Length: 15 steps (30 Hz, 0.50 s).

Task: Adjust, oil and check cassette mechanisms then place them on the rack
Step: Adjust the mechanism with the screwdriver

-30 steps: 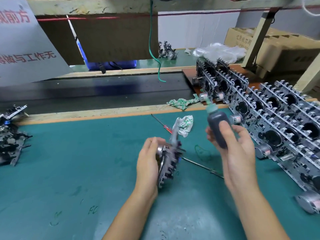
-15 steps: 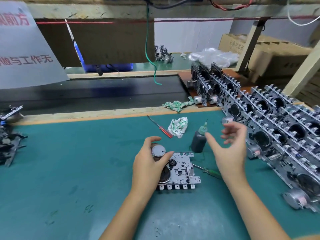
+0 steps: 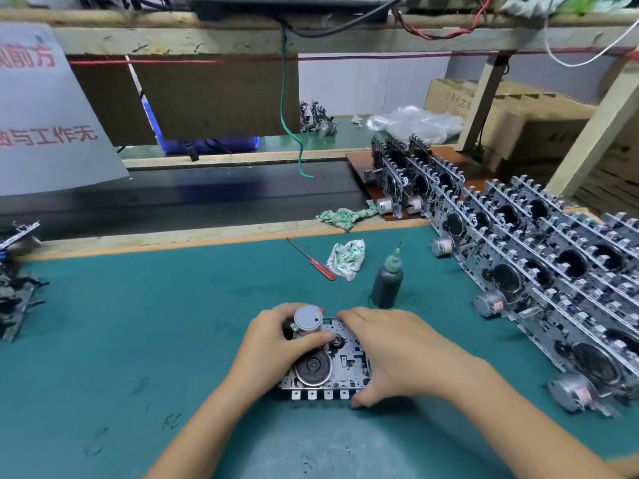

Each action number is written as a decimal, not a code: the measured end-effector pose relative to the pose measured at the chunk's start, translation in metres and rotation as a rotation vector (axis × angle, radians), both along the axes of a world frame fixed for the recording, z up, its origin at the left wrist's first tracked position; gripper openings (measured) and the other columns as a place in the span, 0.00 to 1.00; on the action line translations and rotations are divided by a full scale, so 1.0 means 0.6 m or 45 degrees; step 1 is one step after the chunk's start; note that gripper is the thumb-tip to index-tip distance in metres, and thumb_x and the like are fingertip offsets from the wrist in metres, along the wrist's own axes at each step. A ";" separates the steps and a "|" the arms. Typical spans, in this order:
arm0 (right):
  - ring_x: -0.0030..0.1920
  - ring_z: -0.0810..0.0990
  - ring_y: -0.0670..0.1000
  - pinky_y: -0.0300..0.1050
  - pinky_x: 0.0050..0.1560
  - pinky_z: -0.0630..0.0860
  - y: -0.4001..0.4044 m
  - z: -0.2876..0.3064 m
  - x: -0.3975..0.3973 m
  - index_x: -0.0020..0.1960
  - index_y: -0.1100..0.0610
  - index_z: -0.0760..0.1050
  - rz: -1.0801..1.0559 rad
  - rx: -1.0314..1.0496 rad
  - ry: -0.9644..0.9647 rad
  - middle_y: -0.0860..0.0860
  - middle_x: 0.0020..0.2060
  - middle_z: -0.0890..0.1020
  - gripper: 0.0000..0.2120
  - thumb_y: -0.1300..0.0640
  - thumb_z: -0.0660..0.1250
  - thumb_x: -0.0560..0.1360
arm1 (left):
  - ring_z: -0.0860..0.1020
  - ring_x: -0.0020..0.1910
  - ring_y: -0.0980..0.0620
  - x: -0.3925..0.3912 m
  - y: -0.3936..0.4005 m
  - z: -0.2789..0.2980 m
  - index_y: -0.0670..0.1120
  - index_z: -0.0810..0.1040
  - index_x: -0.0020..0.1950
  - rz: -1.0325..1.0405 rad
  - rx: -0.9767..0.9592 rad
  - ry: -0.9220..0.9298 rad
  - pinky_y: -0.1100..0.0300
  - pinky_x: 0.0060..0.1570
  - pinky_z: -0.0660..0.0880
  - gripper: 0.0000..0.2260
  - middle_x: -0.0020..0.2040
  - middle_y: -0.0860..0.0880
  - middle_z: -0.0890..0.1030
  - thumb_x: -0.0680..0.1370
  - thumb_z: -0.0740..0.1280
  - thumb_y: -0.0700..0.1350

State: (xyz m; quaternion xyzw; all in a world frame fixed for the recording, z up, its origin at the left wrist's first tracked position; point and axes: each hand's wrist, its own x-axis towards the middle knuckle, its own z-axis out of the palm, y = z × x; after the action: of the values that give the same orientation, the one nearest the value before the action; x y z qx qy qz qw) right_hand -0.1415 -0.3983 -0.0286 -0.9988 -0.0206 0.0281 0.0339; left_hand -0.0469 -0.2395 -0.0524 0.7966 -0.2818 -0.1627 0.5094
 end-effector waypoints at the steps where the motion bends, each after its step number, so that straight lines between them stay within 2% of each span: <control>1: 0.57 0.75 0.51 0.47 0.55 0.73 0.002 0.004 -0.002 0.66 0.51 0.64 0.013 0.021 -0.004 0.47 0.58 0.75 0.43 0.34 0.73 0.57 | 0.80 0.44 0.63 0.002 0.004 0.004 0.53 0.82 0.50 -0.021 -0.012 0.027 0.67 0.48 0.75 0.16 0.43 0.57 0.84 0.65 0.78 0.53; 3: 0.54 0.76 0.48 0.45 0.53 0.73 0.002 0.016 -0.008 0.64 0.48 0.66 0.024 0.162 0.019 0.44 0.55 0.78 0.42 0.33 0.73 0.56 | 0.81 0.43 0.60 0.013 0.015 0.009 0.53 0.80 0.54 -0.001 -0.112 0.226 0.66 0.48 0.75 0.24 0.44 0.56 0.84 0.63 0.76 0.63; 4: 0.54 0.76 0.46 0.44 0.54 0.73 0.000 0.023 -0.010 0.63 0.47 0.68 0.018 0.331 0.048 0.42 0.55 0.79 0.40 0.34 0.74 0.56 | 0.82 0.45 0.58 0.020 0.020 0.011 0.53 0.79 0.56 -0.019 -0.186 0.429 0.64 0.49 0.75 0.27 0.46 0.55 0.85 0.63 0.71 0.67; 6: 0.57 0.77 0.41 0.38 0.58 0.72 0.000 0.033 -0.015 0.62 0.45 0.71 0.028 0.946 0.184 0.40 0.57 0.79 0.34 0.45 0.78 0.59 | 0.81 0.55 0.49 0.025 0.027 0.008 0.50 0.81 0.59 -0.197 -0.394 0.942 0.55 0.55 0.75 0.34 0.54 0.47 0.83 0.66 0.61 0.73; 8: 0.58 0.77 0.40 0.34 0.59 0.71 0.009 0.039 -0.018 0.59 0.46 0.72 0.099 1.551 0.351 0.40 0.58 0.78 0.29 0.56 0.78 0.61 | 0.74 0.65 0.40 0.019 0.024 0.004 0.45 0.78 0.64 -0.385 -0.574 1.295 0.48 0.64 0.69 0.43 0.65 0.39 0.76 0.63 0.62 0.76; 9: 0.56 0.78 0.39 0.33 0.57 0.71 0.016 0.038 -0.018 0.57 0.48 0.73 0.117 1.736 0.408 0.40 0.56 0.78 0.27 0.54 0.77 0.60 | 0.72 0.65 0.41 0.011 0.018 0.003 0.44 0.75 0.67 -0.428 -0.614 1.388 0.46 0.69 0.64 0.48 0.68 0.38 0.70 0.61 0.63 0.77; 10: 0.54 0.78 0.38 0.33 0.56 0.71 0.024 0.036 -0.018 0.54 0.50 0.73 0.127 1.885 0.471 0.40 0.53 0.78 0.26 0.51 0.78 0.59 | 0.59 0.71 0.29 0.005 0.012 0.003 0.44 0.74 0.68 -0.417 -0.652 1.441 0.45 0.70 0.59 0.51 0.69 0.41 0.66 0.59 0.62 0.80; 11: 0.53 0.78 0.39 0.33 0.56 0.72 0.033 0.033 -0.017 0.52 0.52 0.74 0.138 2.010 0.537 0.40 0.51 0.79 0.27 0.46 0.79 0.58 | 0.43 0.54 0.50 0.003 0.008 0.004 0.46 0.75 0.68 -0.388 -0.678 1.438 0.68 0.53 0.56 0.52 0.65 0.45 0.65 0.57 0.59 0.82; 12: 0.52 0.78 0.39 0.33 0.56 0.72 0.040 0.030 -0.016 0.51 0.54 0.74 0.136 2.069 0.579 0.40 0.49 0.80 0.28 0.41 0.78 0.59 | 0.30 0.62 0.46 0.000 0.004 0.006 0.47 0.75 0.68 -0.380 -0.716 1.429 0.65 0.47 0.37 0.53 0.61 0.48 0.64 0.55 0.57 0.83; 13: 0.51 0.77 0.39 0.33 0.54 0.72 0.045 0.029 -0.016 0.50 0.54 0.74 0.127 2.061 0.585 0.40 0.47 0.81 0.28 0.38 0.77 0.59 | 0.30 0.63 0.42 0.001 0.000 0.002 0.47 0.74 0.69 -0.429 -0.781 1.460 0.71 0.44 0.49 0.54 0.62 0.46 0.67 0.57 0.56 0.83; 14: 0.49 0.77 0.39 0.32 0.52 0.72 0.048 0.029 -0.015 0.50 0.53 0.74 0.115 2.019 0.559 0.39 0.45 0.81 0.28 0.37 0.76 0.59 | 0.32 0.64 0.34 0.001 -0.003 0.001 0.44 0.71 0.71 -0.512 -0.874 1.502 0.70 0.49 0.60 0.53 0.67 0.42 0.69 0.61 0.56 0.81; 15: 0.48 0.78 0.38 0.31 0.50 0.71 0.051 0.027 -0.014 0.50 0.53 0.75 0.110 1.981 0.505 0.38 0.43 0.81 0.26 0.38 0.76 0.60 | 0.43 0.72 0.33 -0.004 -0.004 0.001 0.39 0.66 0.73 -0.584 -0.968 1.524 0.51 0.67 0.65 0.51 0.72 0.38 0.67 0.66 0.56 0.78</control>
State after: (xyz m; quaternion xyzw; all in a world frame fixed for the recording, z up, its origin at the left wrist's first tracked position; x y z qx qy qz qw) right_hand -0.1498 -0.3678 -0.0125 -0.6637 -0.0663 0.1838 0.7220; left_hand -0.0496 -0.2419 -0.0518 0.2618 -0.1523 -0.5622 0.7696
